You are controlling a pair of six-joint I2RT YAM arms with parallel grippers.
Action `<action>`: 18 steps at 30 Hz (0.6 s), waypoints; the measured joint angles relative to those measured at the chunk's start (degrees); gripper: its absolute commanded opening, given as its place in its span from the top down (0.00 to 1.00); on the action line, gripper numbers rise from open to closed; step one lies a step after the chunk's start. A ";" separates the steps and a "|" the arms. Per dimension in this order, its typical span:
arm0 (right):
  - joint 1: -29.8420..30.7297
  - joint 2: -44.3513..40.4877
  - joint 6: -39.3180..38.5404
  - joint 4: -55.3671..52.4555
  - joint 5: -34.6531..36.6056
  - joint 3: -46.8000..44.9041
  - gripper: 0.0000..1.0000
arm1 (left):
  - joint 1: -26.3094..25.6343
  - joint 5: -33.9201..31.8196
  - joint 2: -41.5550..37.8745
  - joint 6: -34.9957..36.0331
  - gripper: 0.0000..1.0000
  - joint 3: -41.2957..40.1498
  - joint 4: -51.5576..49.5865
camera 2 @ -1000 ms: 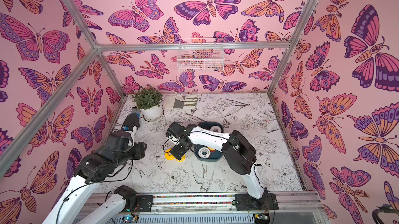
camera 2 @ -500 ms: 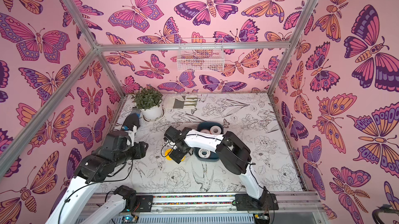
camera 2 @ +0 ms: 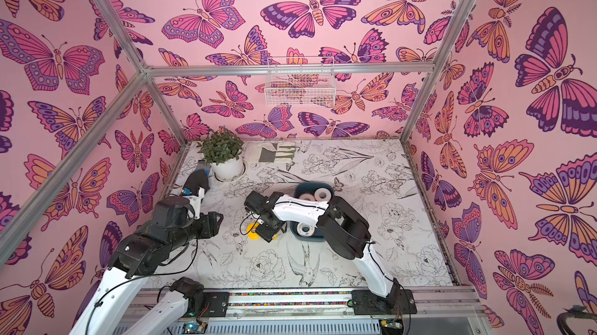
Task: Put the sealing tape into the storage box
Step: Pick up the sealing tape at the center of the board, then place the sealing tape in the storage box.
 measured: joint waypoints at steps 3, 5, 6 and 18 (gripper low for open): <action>0.00 0.00 0.42 0.02 0.15 0.00 0.40 | 0.04 0.02 0.02 0.11 0.38 -0.02 0.00; 0.00 -0.11 0.63 0.02 0.15 -0.02 0.40 | 0.04 0.02 0.07 0.17 0.38 -0.02 0.00; 0.00 -0.33 0.79 0.04 0.15 -0.09 0.41 | 0.04 0.02 0.15 0.20 0.38 -0.04 0.00; -0.48 -16.83 2.97 2.01 0.33 -7.89 0.44 | 0.04 0.02 0.81 0.37 0.38 -0.04 0.00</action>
